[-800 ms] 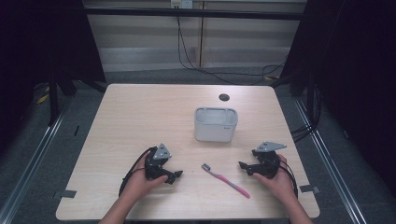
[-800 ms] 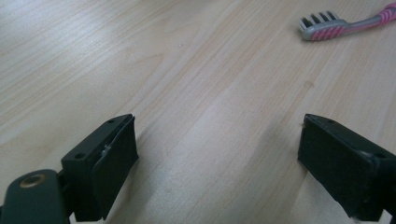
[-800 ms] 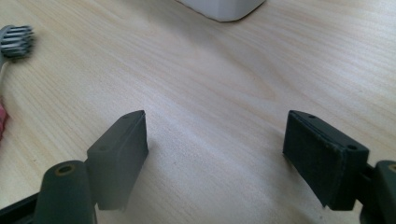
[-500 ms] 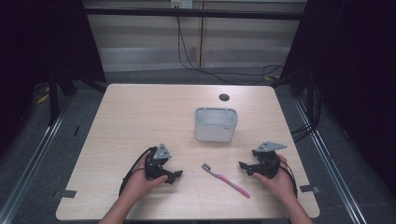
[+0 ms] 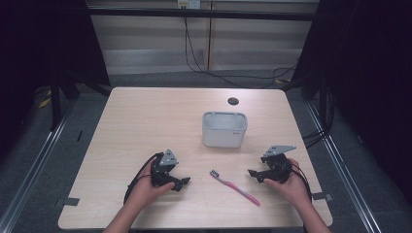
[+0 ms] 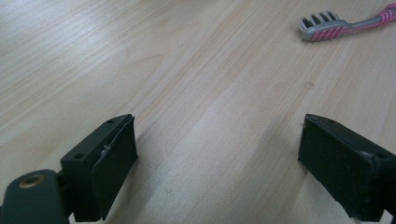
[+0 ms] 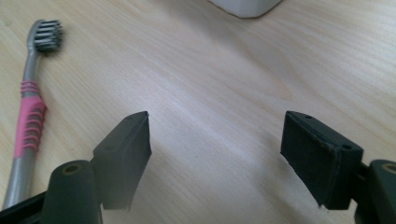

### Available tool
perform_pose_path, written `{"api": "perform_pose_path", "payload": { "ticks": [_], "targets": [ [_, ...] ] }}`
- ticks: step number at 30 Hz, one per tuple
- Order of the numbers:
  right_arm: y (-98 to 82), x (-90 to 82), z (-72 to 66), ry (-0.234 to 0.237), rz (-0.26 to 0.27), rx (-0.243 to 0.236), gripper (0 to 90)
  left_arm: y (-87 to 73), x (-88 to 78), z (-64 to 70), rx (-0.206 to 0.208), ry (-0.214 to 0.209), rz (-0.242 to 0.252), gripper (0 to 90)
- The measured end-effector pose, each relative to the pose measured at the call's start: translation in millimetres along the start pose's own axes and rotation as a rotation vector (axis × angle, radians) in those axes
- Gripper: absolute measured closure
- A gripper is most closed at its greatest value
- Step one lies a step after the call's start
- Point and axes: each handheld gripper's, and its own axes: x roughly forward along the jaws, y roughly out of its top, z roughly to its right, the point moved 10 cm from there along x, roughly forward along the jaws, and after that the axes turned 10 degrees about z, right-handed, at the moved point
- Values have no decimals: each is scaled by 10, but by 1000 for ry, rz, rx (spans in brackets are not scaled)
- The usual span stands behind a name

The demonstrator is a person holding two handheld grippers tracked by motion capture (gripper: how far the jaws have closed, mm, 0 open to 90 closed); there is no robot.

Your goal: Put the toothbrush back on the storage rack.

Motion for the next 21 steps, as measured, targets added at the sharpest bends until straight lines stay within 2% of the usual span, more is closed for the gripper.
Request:
{"api": "perform_pose_path", "payload": {
  "ticks": [7, 9, 21],
  "targets": [
    [76, -30, -70, 25, -15, 8, 266, -2, -2, -2, 0, 2, -2, 110],
    [96, -36, -132, 51, -26, 15, 274, -2, -2, -1, 1, 0, -2, 110],
    [191, -44, -331, 104, -42, -25, 276, -1, 0, 0, -1, 1, 0, 110]
  ]
}}
